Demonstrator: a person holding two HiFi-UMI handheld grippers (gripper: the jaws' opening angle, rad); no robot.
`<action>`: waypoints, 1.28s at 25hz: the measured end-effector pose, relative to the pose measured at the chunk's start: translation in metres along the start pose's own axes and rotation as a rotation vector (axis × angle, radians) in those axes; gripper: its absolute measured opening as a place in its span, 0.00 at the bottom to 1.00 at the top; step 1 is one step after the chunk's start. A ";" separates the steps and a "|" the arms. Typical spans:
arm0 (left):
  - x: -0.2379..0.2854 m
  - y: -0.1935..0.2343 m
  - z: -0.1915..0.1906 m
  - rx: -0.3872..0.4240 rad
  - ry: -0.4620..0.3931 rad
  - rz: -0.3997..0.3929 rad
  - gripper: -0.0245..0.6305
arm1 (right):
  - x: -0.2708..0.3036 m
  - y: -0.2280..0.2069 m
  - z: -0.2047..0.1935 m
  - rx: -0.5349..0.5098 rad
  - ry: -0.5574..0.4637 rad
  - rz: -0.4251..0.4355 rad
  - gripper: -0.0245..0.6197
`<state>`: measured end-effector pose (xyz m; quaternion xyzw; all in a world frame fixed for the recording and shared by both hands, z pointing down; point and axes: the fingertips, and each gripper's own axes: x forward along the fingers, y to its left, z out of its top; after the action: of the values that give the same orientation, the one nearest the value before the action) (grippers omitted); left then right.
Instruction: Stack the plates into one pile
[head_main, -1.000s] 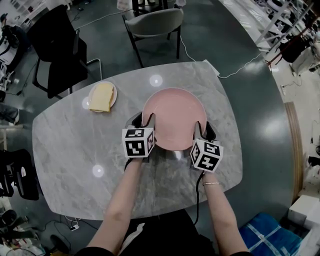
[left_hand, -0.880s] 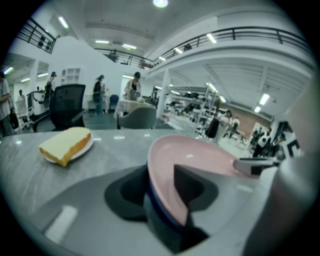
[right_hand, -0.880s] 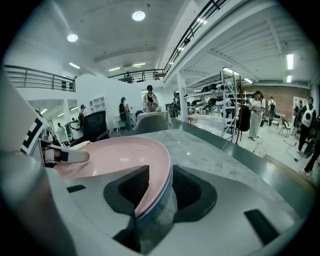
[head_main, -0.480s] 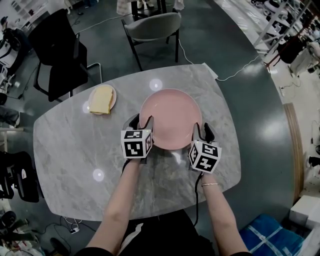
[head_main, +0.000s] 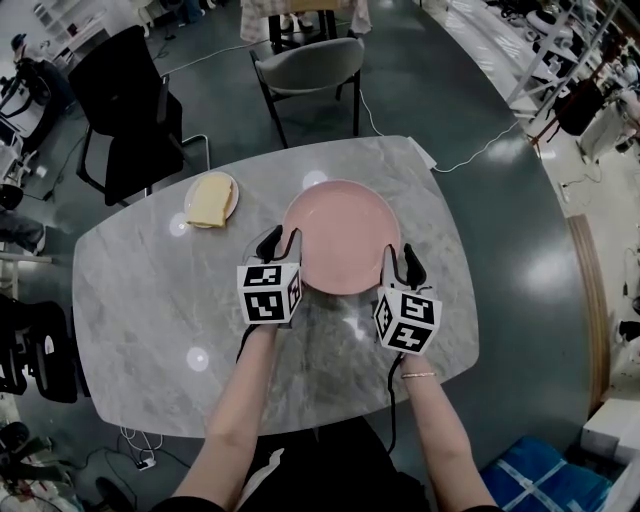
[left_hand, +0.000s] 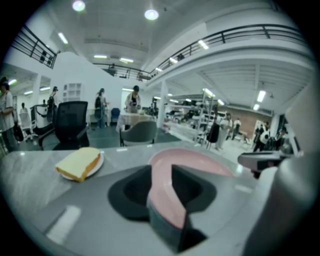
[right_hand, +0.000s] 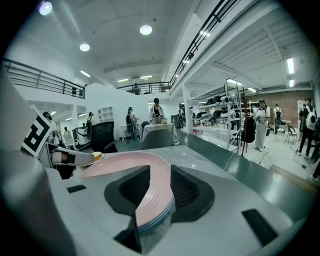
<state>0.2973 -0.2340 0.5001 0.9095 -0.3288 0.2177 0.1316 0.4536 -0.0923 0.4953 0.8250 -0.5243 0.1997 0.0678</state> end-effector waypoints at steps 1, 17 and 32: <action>-0.004 -0.002 0.003 0.004 -0.012 -0.004 0.23 | -0.004 0.003 0.003 -0.001 -0.012 0.008 0.22; -0.078 -0.011 0.027 0.043 -0.165 -0.023 0.07 | -0.080 0.039 0.053 -0.047 -0.229 0.079 0.06; -0.132 -0.033 0.036 0.074 -0.260 -0.086 0.05 | -0.126 0.050 0.063 -0.059 -0.298 0.118 0.05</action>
<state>0.2387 -0.1515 0.4021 0.9475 -0.2955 0.1042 0.0634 0.3790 -0.0292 0.3822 0.8109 -0.5818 0.0632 0.0016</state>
